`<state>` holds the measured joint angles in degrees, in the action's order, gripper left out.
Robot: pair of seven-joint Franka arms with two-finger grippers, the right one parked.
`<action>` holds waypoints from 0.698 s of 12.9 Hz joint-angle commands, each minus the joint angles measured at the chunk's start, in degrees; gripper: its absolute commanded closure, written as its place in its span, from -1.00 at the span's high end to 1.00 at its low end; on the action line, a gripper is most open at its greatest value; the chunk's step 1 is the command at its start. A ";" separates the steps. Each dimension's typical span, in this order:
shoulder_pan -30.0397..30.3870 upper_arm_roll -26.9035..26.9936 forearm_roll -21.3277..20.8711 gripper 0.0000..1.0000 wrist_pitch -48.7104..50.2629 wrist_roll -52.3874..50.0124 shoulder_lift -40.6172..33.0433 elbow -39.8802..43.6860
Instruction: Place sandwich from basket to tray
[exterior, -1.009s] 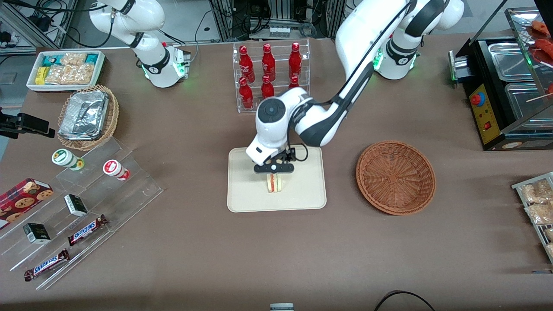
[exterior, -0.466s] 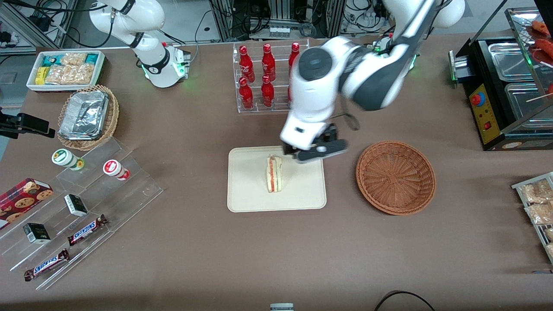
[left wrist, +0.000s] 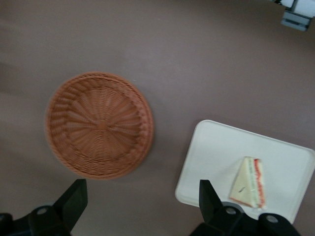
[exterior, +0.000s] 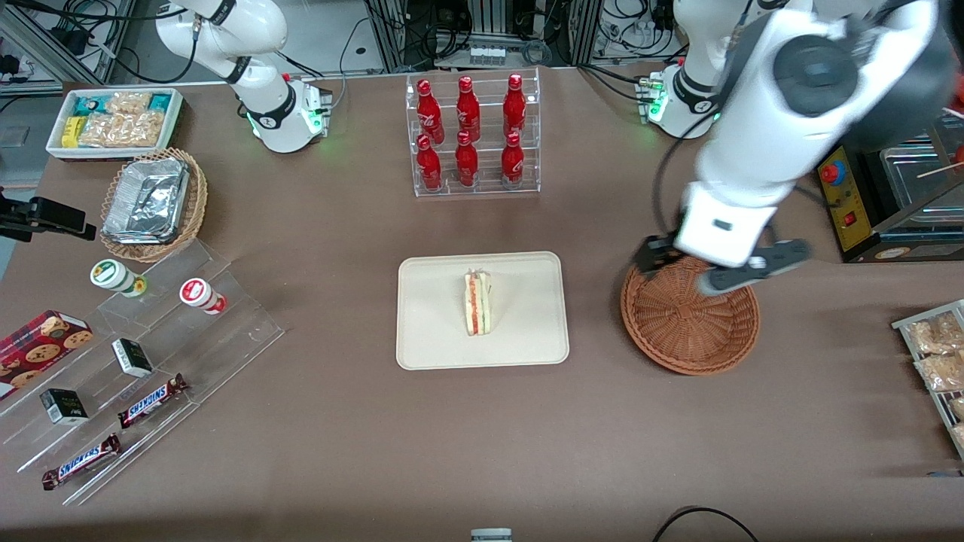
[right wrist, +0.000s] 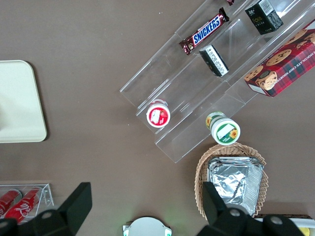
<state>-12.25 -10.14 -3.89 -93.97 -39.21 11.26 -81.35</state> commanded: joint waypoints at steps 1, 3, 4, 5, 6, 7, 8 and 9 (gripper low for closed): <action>5.02 -0.67 0.81 1.00 3.69 10.86 -4.83 -2.05; 8.19 -0.67 1.33 1.00 5.02 21.41 -9.83 -5.55; 10.12 -0.67 2.12 1.00 5.02 24.15 -12.38 -8.01; 11.27 -0.58 2.65 1.00 5.02 26.79 -15.36 -10.99; 12.76 -0.49 3.00 1.00 5.02 29.86 -17.83 -13.46; 13.99 0.03 4.40 1.00 5.20 33.20 -19.94 -15.22; 13.05 3.60 4.68 1.00 5.46 35.58 -20.49 -15.67; 10.78 7.30 4.77 1.00 5.90 38.22 -20.32 -15.16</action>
<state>0.20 -7.56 -0.53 -88.11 -5.85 -6.56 -93.84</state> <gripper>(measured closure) 0.000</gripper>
